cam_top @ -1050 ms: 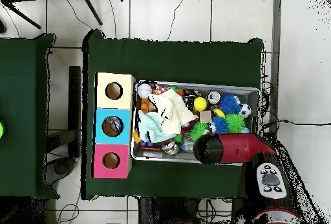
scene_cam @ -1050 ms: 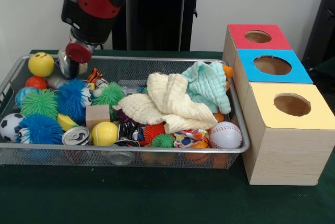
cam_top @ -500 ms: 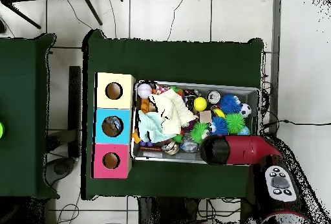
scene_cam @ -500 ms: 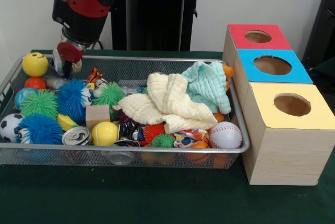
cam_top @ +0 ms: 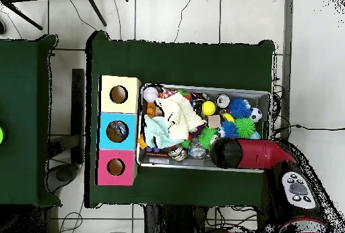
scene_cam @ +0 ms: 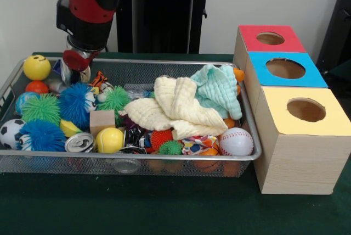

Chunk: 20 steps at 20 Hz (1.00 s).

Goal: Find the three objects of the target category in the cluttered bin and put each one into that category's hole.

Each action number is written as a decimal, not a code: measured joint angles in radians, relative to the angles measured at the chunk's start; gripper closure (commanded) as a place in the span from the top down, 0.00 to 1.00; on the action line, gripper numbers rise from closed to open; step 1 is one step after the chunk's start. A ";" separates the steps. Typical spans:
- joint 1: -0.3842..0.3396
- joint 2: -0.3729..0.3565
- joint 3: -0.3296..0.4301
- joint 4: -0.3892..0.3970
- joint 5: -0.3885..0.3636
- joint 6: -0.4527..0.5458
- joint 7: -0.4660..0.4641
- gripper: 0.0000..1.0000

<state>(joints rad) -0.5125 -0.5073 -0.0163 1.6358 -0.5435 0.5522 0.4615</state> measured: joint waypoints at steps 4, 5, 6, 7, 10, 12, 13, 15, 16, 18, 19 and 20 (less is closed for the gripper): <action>-0.039 0.000 0.068 0.022 0.049 -0.016 0.000 1.00; -0.048 0.000 0.082 0.026 0.059 -0.020 0.000 1.00; -0.068 0.001 0.112 0.036 0.080 -0.032 0.000 1.00; -0.076 0.001 0.126 0.041 0.088 -0.037 0.000 1.00; -0.097 0.001 0.166 0.057 0.114 -0.047 0.000 1.00; -0.102 -0.002 0.182 0.066 0.126 -0.047 0.000 1.00; -0.103 -0.002 0.185 0.068 0.129 -0.047 0.000 1.00; -0.104 -0.006 0.190 0.072 0.135 -0.047 0.000 1.00; -0.104 -0.008 0.192 0.073 0.139 -0.047 0.000 1.00; -0.104 -0.012 0.193 0.073 0.144 -0.047 0.000 1.00; -0.104 -0.014 0.193 0.073 0.147 -0.047 0.000 1.00; -0.104 -0.016 0.193 0.073 0.149 -0.047 0.000 1.00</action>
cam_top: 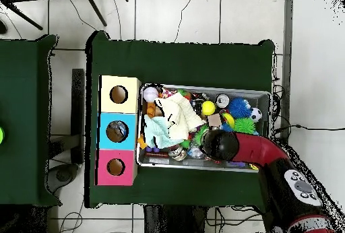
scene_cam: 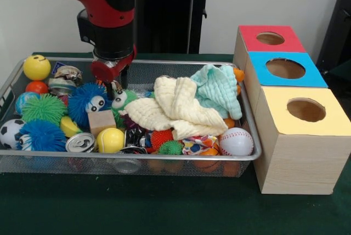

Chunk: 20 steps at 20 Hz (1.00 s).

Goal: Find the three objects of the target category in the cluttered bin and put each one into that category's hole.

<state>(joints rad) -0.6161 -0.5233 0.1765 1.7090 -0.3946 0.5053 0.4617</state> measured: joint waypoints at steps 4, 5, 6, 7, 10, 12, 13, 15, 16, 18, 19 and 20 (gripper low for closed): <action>0.000 -0.021 0.001 0.000 0.010 0.010 0.000 1.00; 0.000 -0.027 0.001 0.000 0.013 0.014 0.000 1.00; 0.000 -0.032 0.002 0.001 0.016 0.018 0.000 1.00; 0.000 -0.045 0.003 0.001 0.023 0.026 0.000 1.00; 0.001 -0.072 0.006 0.001 0.042 0.046 0.000 1.00; 0.001 -0.088 0.009 0.002 0.051 0.057 0.000 1.00; 0.001 -0.098 0.010 0.003 0.056 0.063 0.000 1.00; 0.000 -0.117 0.016 0.006 0.069 0.071 0.000 1.00; 0.000 -0.125 0.021 0.010 0.075 0.071 0.000 1.00; 0.000 -0.132 0.029 0.014 0.082 0.071 0.000 1.00; 0.000 -0.134 0.035 0.017 0.086 0.071 0.000 1.00; 0.000 -0.133 0.049 0.024 0.092 0.071 0.000 1.00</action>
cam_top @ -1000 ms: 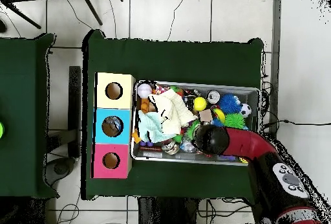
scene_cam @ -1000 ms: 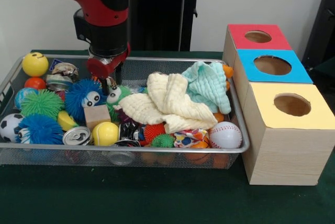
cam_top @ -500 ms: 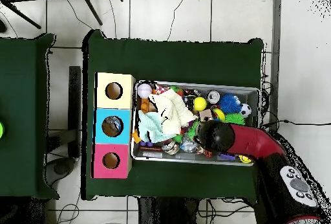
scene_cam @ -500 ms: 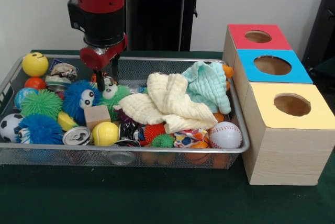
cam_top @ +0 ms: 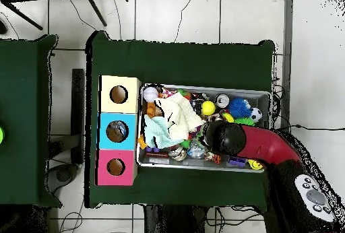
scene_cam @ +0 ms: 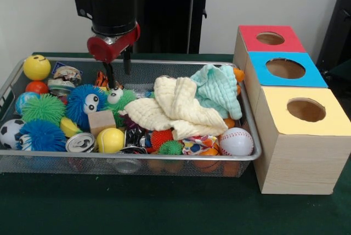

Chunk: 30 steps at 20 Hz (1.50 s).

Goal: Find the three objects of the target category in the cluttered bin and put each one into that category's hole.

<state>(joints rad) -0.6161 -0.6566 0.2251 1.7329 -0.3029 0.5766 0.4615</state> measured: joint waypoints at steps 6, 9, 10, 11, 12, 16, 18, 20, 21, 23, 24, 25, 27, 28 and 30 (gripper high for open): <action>0.000 0.030 0.046 0.033 0.002 0.000 0.000 1.00; 0.001 0.053 0.064 0.043 0.002 0.000 0.000 1.00; 0.001 0.073 0.073 0.044 0.002 0.000 0.000 1.00; 0.002 0.078 0.074 0.044 0.002 0.000 0.000 1.00; 0.004 0.086 0.074 0.044 0.002 0.000 0.000 1.00; 0.016 0.109 0.074 0.044 -0.013 0.000 0.000 1.00; 0.023 0.116 0.072 0.043 -0.023 0.000 0.000 1.00; 0.038 0.126 0.070 0.043 -0.041 0.000 0.000 1.00; 0.041 0.128 0.069 0.043 -0.044 0.000 0.000 1.00; 0.047 0.131 0.067 0.043 -0.053 0.000 0.000 1.00; 0.050 0.133 0.066 0.043 -0.057 0.000 0.000 1.00; 0.052 0.133 0.065 0.043 -0.060 0.000 0.000 1.00; 0.056 0.134 0.061 0.043 -0.064 0.000 0.000 1.00; 0.058 0.134 0.057 0.042 -0.067 0.000 0.000 1.00; 0.061 0.135 0.052 0.040 -0.070 0.000 0.000 1.00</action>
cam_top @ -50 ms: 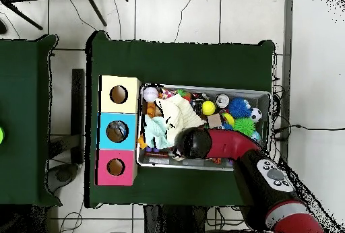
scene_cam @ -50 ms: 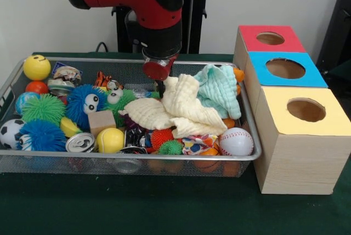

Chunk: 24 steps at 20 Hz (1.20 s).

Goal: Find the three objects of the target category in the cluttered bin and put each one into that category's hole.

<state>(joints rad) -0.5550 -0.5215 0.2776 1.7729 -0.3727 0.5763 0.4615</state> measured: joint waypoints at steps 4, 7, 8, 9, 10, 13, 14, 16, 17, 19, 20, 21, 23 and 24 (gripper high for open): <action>0.008 0.005 -0.014 -0.009 -0.007 0.000 0.000 1.00; 0.014 0.006 -0.025 -0.017 -0.007 0.001 0.000 1.00; 0.015 0.006 -0.030 -0.020 -0.007 0.002 0.000 1.00; 0.016 0.006 -0.035 -0.022 -0.007 0.003 0.000 1.00; 0.016 0.006 -0.041 -0.025 -0.007 0.004 0.000 1.00; 0.017 0.009 -0.057 -0.030 -0.009 0.005 0.000 1.00; 0.017 0.011 -0.063 -0.032 -0.012 0.004 0.000 1.00; 0.017 0.021 -0.081 -0.038 -0.025 0.005 0.000 1.00; 0.017 0.024 -0.087 -0.040 -0.030 0.005 0.000 1.00; 0.017 0.032 -0.100 -0.044 -0.040 0.006 0.000 1.00; 0.017 0.036 -0.108 -0.046 -0.045 0.006 0.000 1.00; 0.017 0.039 -0.113 -0.047 -0.047 0.006 0.000 1.00; 0.016 0.047 -0.126 -0.052 -0.057 0.006 0.000 1.00; 0.016 0.051 -0.133 -0.054 -0.061 0.006 0.000 1.00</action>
<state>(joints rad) -0.5386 -0.4706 0.1445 1.7190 -0.4336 0.5823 0.4615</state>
